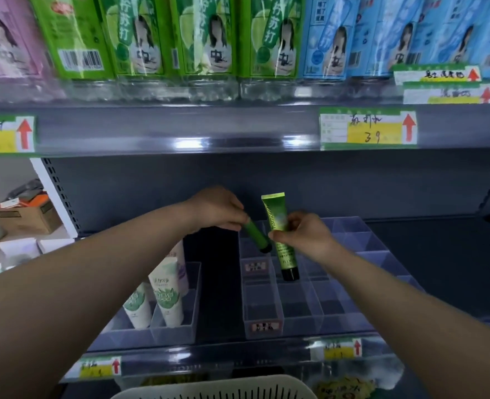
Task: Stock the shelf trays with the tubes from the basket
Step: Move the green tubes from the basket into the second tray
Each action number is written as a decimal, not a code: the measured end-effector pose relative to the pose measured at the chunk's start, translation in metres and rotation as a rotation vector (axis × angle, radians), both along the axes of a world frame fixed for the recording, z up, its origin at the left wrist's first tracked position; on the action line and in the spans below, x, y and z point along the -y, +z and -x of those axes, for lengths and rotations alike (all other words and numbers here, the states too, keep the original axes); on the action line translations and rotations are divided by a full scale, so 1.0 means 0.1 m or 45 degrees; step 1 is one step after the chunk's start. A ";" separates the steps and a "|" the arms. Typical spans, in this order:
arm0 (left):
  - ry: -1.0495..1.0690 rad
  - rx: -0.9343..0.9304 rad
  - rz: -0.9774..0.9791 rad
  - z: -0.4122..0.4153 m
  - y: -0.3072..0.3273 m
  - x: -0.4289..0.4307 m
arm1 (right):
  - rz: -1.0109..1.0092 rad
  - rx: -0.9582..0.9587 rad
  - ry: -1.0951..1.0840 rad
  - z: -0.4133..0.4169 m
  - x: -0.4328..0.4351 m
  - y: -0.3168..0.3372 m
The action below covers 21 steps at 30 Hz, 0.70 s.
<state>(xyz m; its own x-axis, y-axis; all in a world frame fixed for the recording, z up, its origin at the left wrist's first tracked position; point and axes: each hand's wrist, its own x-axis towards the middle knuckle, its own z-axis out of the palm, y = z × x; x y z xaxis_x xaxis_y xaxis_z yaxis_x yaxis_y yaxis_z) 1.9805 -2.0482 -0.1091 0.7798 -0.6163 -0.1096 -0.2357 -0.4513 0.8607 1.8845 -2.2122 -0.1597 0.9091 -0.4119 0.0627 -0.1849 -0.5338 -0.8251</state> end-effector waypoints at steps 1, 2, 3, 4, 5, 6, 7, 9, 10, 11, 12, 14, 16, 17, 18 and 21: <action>0.018 0.050 0.003 -0.06 -0.01 0.04 | 0.009 0.011 -0.010 -0.07 0.02 -0.02; 0.043 0.090 0.013 -0.12 -0.03 0.07 | 0.014 0.026 -0.018 -0.13 0.04 -0.04; 0.072 0.114 0.026 -0.18 -0.05 0.11 | 0.017 0.046 -0.025 -0.20 0.05 -0.06; 0.090 0.136 0.030 -0.23 -0.07 0.15 | 0.027 0.068 -0.032 -0.26 0.06 -0.08; 0.096 0.171 0.025 -0.28 -0.08 0.19 | 0.037 0.088 -0.046 -0.32 0.07 -0.10; 0.093 0.224 0.000 -0.32 -0.09 0.21 | 0.040 0.106 -0.062 -0.38 0.08 -0.10; 0.088 0.283 -0.032 -0.36 -0.09 0.24 | 0.042 0.130 -0.077 -0.44 0.08 -0.10; 0.070 0.387 -0.093 -0.44 -0.09 0.27 | 0.061 0.169 -0.106 -0.53 0.08 -0.07; 0.068 0.424 -0.112 -0.50 -0.09 0.29 | 0.071 0.192 -0.117 -0.57 0.07 -0.06; 0.065 0.449 -0.127 -0.55 -0.10 0.31 | 0.073 0.216 -0.125 -0.62 0.07 -0.05; 0.065 0.466 -0.147 -0.60 -0.10 0.32 | 0.071 0.241 -0.133 -0.66 0.07 -0.05; 0.054 0.478 -0.187 -0.70 -0.12 0.36 | 0.066 0.282 -0.153 -0.74 0.06 -0.05; 0.032 0.471 -0.204 -0.79 -0.16 0.39 | 0.038 0.304 -0.172 -0.82 0.05 -0.06; 0.025 0.458 -0.203 -0.82 -0.18 0.40 | 0.023 0.317 -0.180 -0.86 0.04 -0.08; 0.019 0.443 -0.199 -0.85 -0.20 0.41 | 0.014 0.332 -0.190 -0.91 0.04 -0.10; -0.018 0.424 -0.215 -0.92 -0.27 0.42 | 0.021 0.350 -0.198 -1.02 0.04 -0.17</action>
